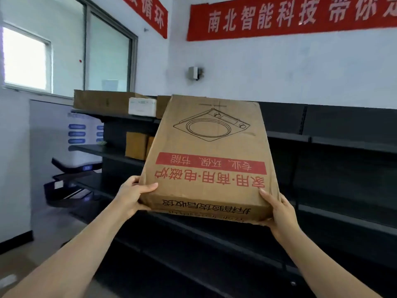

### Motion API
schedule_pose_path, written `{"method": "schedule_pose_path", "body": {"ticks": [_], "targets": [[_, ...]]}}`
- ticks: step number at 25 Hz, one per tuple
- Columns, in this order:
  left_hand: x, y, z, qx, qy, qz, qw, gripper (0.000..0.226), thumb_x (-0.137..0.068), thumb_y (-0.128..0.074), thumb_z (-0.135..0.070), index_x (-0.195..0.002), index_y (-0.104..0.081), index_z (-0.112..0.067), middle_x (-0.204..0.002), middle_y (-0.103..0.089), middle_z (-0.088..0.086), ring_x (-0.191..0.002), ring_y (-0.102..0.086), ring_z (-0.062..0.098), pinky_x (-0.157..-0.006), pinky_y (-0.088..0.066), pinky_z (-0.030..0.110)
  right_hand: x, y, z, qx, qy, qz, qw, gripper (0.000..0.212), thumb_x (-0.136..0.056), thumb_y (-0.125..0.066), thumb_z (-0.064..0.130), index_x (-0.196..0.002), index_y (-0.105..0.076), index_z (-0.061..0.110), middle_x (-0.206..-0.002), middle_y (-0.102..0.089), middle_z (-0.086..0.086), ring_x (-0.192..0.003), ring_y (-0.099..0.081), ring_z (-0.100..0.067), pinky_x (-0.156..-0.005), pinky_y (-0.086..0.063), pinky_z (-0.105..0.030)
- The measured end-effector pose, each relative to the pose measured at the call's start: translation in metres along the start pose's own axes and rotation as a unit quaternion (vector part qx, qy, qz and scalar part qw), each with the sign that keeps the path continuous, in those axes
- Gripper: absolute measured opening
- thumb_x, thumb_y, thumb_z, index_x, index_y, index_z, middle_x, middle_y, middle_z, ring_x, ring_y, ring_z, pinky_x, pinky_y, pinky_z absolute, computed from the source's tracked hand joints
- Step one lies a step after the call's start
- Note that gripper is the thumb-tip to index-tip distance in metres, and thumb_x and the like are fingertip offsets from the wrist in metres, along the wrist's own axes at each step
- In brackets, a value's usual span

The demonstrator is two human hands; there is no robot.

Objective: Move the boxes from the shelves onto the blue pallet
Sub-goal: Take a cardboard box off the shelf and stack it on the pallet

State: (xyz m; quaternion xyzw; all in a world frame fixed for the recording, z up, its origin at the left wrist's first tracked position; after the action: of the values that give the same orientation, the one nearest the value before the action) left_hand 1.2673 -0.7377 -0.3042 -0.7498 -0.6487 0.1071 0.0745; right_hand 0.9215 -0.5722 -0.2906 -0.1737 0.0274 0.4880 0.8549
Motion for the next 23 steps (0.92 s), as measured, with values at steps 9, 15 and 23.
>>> {"method": "schedule_pose_path", "body": {"ticks": [9, 15, 23], "targets": [[0.119, 0.329, -0.008, 0.007, -0.039, -0.279, 0.959, 0.031, -0.077, -0.071, -0.001, -0.100, -0.053, -0.012, -0.107, -0.059, 0.006, -0.093, -0.061, 0.026, -0.059, -0.059, 0.046, 0.047, -0.305, -0.155, -0.017, -0.143, 0.206, 0.968, 0.040, -0.084, -0.068, 0.022, -0.123, -0.058, 0.023, -0.118, -0.066, -0.003, -0.108, -0.060, -0.029, -0.078, -0.054, -0.061], [0.194, 0.528, 0.015, 0.015, -0.015, -0.437, 0.899, 0.037, -0.077, -0.071, -0.001, -0.108, -0.052, -0.009, -0.109, -0.062, 0.008, -0.091, -0.064, 0.027, -0.053, -0.057, 0.041, 0.125, -0.520, -0.290, -0.005, -0.251, 0.333, 0.909, 0.040, -0.085, -0.065, 0.014, -0.125, -0.056, 0.017, -0.118, -0.065, -0.008, -0.108, -0.060, -0.033, -0.080, -0.050, -0.066], [0.258, 0.644, 0.181, 0.047, 0.114, -0.530, 0.839, 0.046, -0.076, -0.071, -0.001, -0.116, -0.048, -0.004, -0.114, -0.061, 0.011, -0.098, -0.063, 0.033, -0.062, -0.057, 0.049, 0.208, -0.574, -0.502, 0.112, -0.414, 0.380, 0.820, 0.041, -0.085, -0.065, 0.010, -0.124, -0.052, 0.012, -0.116, -0.064, -0.011, -0.106, -0.059, -0.035, -0.077, -0.052, -0.065]]}}
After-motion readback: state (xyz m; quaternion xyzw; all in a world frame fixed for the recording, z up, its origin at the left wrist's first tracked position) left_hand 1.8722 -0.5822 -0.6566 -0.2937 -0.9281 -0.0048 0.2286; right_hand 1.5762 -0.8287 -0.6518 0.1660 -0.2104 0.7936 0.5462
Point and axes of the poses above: each hand's wrist, its own x-axis away from the middle knuckle, its own y-axis out of the back of the hand, z = x × y, the point moved 5 cm from there along -x, towards the middle knuckle
